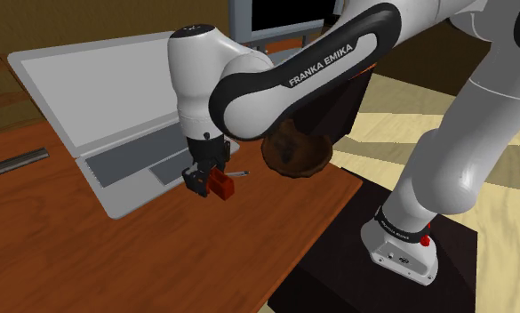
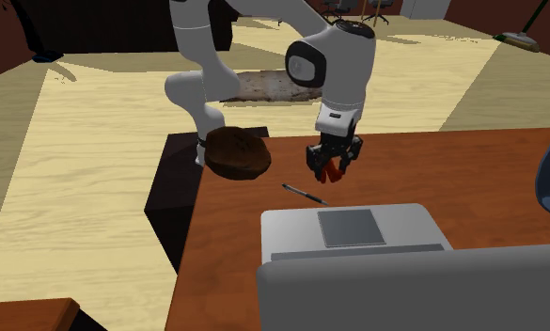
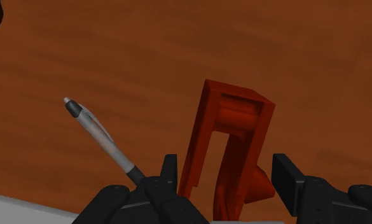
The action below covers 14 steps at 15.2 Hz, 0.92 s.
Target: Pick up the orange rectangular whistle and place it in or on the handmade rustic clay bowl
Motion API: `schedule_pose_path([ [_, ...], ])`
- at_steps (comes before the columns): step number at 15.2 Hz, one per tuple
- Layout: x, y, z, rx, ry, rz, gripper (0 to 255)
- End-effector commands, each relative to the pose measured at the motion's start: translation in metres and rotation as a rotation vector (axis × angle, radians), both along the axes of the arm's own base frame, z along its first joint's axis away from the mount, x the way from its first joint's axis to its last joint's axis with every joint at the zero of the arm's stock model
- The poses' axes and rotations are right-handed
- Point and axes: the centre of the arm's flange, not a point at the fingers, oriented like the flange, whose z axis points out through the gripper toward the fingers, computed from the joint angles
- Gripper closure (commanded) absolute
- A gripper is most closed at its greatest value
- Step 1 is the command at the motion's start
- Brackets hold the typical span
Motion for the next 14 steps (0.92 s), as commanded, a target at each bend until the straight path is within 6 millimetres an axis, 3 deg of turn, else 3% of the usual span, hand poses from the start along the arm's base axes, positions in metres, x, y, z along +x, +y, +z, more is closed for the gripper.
schedule_pose_path([
  [1,0.0,0.0,0.009,0.0,0.0,0.0,255],
  [14,0.0,0.0,0.078,0.0,0.0,0.0,255],
])
